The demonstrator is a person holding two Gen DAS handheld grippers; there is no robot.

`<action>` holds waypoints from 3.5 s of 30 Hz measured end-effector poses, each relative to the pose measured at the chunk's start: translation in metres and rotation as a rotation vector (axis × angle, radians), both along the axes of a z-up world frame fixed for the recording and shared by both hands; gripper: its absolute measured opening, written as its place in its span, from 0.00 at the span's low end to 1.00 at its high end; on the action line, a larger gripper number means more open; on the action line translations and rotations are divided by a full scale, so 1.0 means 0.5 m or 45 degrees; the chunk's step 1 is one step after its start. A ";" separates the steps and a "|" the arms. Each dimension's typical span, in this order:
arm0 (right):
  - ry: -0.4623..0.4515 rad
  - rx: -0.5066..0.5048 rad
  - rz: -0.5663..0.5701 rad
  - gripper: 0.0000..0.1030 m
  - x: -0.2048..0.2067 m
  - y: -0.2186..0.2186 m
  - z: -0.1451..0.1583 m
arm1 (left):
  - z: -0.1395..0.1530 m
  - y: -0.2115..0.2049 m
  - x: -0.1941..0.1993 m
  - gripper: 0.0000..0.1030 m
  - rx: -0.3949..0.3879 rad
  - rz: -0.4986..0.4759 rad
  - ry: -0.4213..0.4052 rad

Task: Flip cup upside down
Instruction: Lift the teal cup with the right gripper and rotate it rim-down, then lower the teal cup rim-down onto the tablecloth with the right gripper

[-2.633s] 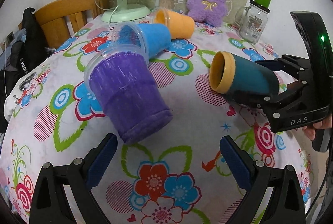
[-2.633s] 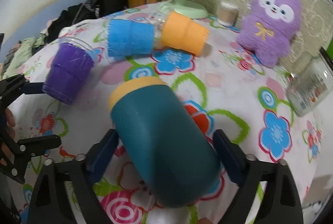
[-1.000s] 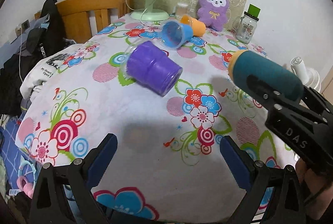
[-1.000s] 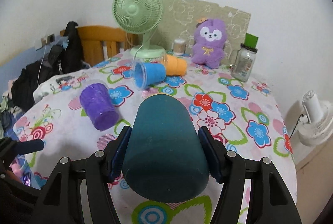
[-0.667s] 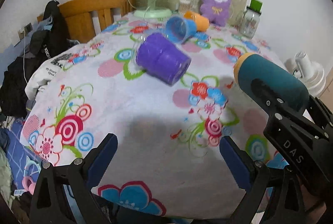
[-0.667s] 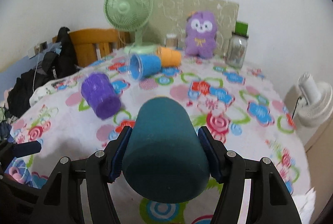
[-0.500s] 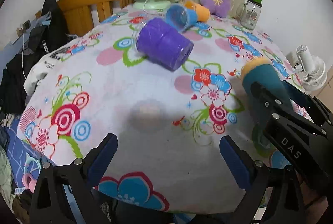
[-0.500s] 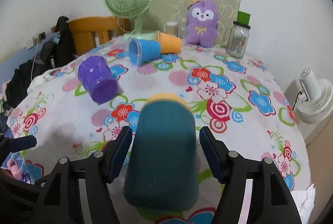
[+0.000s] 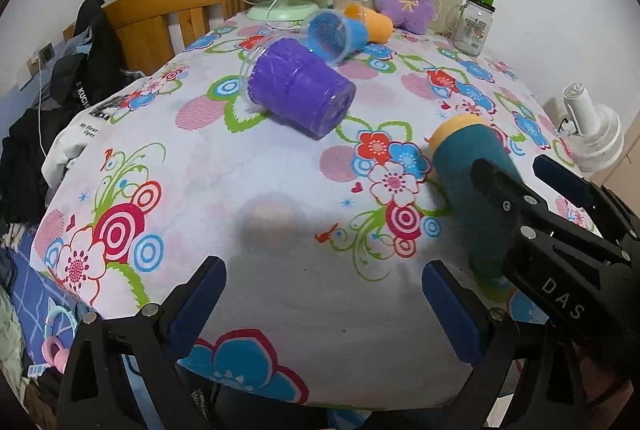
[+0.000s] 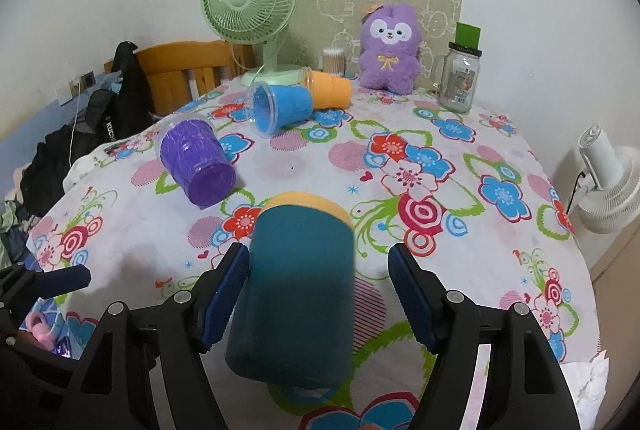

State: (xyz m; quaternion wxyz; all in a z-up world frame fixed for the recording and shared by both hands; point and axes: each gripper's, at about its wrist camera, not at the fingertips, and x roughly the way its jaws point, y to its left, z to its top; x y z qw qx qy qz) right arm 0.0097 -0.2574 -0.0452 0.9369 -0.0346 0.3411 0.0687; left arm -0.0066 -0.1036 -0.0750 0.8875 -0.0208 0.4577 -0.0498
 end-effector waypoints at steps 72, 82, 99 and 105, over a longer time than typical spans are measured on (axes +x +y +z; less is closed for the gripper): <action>0.044 0.027 -0.215 0.89 -0.071 -0.208 0.012 | 0.068 -0.139 0.004 0.69 0.059 -0.062 -0.230; 0.039 0.019 -0.189 0.89 -0.070 -0.193 0.019 | 0.092 -0.119 -0.002 0.67 0.039 -0.041 -0.266; 0.044 0.004 -0.160 0.89 -0.063 -0.174 0.021 | 0.117 -0.107 -0.004 0.66 0.019 -0.023 -0.294; 0.047 0.003 -0.153 0.89 -0.060 -0.168 0.020 | 0.124 -0.101 -0.003 0.66 0.014 -0.017 -0.296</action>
